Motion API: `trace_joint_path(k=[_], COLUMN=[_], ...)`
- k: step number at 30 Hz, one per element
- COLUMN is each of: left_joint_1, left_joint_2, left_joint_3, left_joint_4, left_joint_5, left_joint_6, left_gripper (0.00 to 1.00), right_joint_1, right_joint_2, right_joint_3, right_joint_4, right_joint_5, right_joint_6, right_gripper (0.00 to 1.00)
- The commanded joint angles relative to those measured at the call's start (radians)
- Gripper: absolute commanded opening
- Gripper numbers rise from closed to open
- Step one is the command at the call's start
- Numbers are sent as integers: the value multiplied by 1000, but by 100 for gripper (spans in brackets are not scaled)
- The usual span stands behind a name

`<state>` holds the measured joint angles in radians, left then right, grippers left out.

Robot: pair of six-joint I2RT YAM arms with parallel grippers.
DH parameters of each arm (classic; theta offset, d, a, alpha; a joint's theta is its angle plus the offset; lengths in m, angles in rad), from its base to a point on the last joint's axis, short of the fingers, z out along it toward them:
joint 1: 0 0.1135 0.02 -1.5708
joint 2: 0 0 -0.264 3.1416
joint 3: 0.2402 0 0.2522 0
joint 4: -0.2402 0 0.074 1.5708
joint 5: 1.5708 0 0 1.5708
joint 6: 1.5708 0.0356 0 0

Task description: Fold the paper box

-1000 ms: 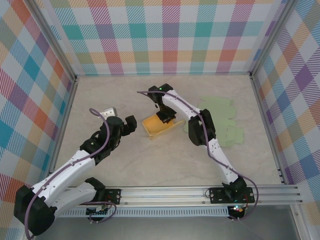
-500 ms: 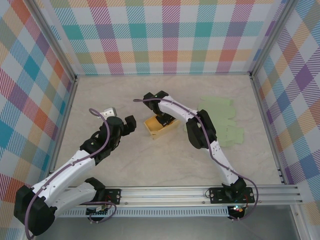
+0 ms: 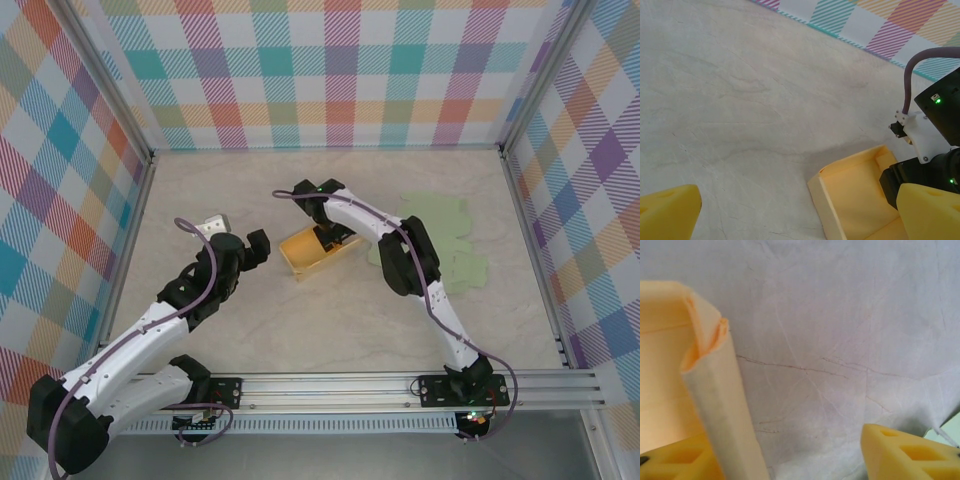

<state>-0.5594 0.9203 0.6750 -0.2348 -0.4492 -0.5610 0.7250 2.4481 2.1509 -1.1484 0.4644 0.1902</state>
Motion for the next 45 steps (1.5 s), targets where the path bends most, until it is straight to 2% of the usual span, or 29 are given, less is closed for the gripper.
trace_joint_path(k=[1, 7, 11, 12, 14, 18, 25, 29, 33, 37, 41, 43, 45], left_joint_1=[10, 12, 32, 46, 91, 203, 242, 245, 245, 244, 242, 242, 242], left_joint_2=[-4, 28, 74, 96, 143, 294, 617, 792, 917, 989, 1021, 1018, 1008], left_joint_3=[24, 54, 86, 94, 111, 174, 332, 436, 519, 550, 535, 510, 481], left_joint_4=[-15, -34, -67, -69, -51, 26, 68, 55, 42, 55, 66, 74, 83], left_joint_5=[35, 65, 47, 42, 71, 192, 253, 272, 342, 425, 463, 467, 472], left_joint_6=[8, 31, 65, 72, 85, 88, 128, 151, 160, 147, 135, 131, 128], left_gripper=[100, 100, 100, 100, 100, 94, 74, 63, 53, 46, 40, 39, 37], right_joint_1=[4, 4, 4, 4, 4, 4, 4, 2, -13, -20, -51, -62, -67], right_joint_2=[-55, -116, -200, -228, -273, -394, -755, -976, -1124, -1211, -1211, -1170, -1107], right_joint_3=[20, 82, 92, 92, 90, 32, -356, -616, -793, -1000, -1191, -1268, -1300], right_joint_4=[-5, -29, -6, 4, 16, 55, 253, 349, 321, 405, 581, 738, 849], right_joint_5=[-33, -52, -87, -97, -110, -108, -65, 18, -9, -110, -291, -416, -500], right_joint_6=[-9, -18, -27, -30, -30, -3, 92, 178, 300, 409, 548, 594, 628], right_gripper=[67, 72, 83, 83, 100, 100, 100, 100, 100, 100, 99, 93, 81])
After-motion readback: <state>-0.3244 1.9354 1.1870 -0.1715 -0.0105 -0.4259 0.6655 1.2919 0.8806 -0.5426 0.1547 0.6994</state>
